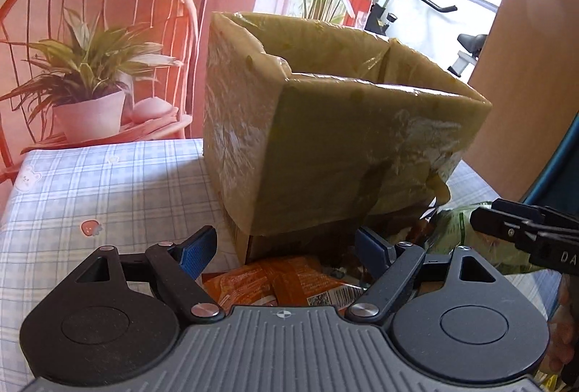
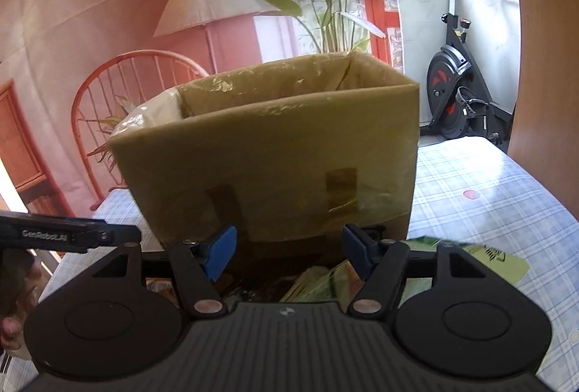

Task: Organize snacks
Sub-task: 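Withdraw both tools from the box toward the remaining snacks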

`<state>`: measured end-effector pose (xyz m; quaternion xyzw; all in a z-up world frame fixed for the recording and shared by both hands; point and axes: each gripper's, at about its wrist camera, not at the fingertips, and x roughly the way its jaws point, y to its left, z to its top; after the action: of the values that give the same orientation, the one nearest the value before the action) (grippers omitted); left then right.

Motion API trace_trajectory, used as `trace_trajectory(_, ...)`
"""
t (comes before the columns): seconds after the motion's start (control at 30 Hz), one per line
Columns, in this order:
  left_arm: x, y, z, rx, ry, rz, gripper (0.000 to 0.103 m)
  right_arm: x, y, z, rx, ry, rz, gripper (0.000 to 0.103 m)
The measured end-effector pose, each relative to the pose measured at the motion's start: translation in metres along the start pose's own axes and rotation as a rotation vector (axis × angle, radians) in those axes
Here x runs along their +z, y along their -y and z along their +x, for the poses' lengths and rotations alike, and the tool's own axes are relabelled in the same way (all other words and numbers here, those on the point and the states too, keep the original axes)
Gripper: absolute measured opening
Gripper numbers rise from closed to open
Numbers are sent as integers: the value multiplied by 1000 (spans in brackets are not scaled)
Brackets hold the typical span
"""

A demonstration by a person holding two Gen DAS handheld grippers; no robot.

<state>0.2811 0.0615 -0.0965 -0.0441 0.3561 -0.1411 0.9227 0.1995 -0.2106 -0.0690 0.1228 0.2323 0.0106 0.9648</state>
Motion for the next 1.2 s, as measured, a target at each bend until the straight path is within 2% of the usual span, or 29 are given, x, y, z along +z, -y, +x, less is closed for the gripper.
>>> trace_trajectory(0.8,-31,-1,-32,28,49,42,85,-50,-9,-12,12,-84,-56,68)
trace_trajectory(1.2,-61,-13,-49,50,52,-14,85,-81,-7,-15,20,-154,-94,68)
